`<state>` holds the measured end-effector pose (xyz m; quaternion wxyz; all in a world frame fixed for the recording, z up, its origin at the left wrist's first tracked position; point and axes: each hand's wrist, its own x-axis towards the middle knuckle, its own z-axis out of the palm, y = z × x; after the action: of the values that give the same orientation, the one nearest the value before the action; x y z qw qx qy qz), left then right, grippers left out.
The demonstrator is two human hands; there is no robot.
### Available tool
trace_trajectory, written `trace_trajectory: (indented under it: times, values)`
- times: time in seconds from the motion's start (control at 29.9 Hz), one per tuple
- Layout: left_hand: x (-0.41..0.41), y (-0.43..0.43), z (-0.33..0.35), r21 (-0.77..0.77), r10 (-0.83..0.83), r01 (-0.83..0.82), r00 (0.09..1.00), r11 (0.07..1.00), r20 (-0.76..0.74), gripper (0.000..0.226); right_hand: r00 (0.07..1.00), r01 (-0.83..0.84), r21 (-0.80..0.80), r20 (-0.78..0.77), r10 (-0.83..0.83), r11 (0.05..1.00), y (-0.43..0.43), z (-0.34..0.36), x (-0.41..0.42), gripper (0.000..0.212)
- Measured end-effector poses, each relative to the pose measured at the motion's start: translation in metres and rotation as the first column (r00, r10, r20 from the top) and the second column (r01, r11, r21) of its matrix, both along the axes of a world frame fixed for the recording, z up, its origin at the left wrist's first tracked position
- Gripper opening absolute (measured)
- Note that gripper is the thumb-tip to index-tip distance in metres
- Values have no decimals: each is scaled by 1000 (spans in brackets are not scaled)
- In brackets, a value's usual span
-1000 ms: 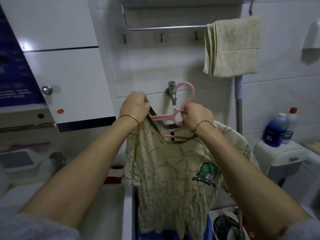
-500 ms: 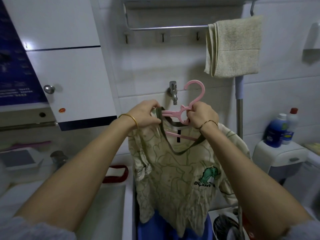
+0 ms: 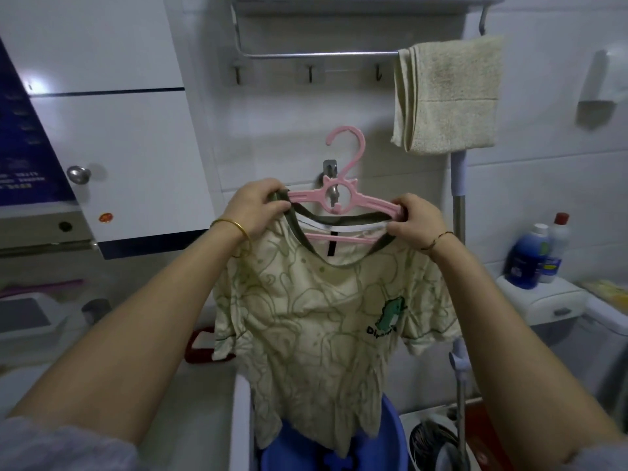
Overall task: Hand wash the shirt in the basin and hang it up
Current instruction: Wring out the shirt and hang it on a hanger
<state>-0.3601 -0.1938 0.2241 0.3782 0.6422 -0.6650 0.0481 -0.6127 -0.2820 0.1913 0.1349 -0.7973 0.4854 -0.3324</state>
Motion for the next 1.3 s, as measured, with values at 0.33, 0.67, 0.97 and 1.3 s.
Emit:
trace_trajectory:
  times: [0.33, 0.67, 0.97, 1.3]
  values:
    - [2, 5, 3, 73, -54, 70, 977, 995, -204, 8, 986, 77, -323, -114, -120, 943, 1, 1, 9, 13]
    - [18, -3, -18, 186, 80, -24, 950, 982, -302, 26, 928, 366, -304, 182, -324, 879, 22, 5, 22, 20]
    - [25, 7, -29, 294, 207, -47, 814, 955, -543, 43, 849, 478, -129, 320, -420, 869, 18, 2, 11, 25]
    - [49, 3, -24, -99, 405, -438, 881, 893, -245, 31, 902, 429, -314, 202, -382, 847, 23, 2, 8, 29]
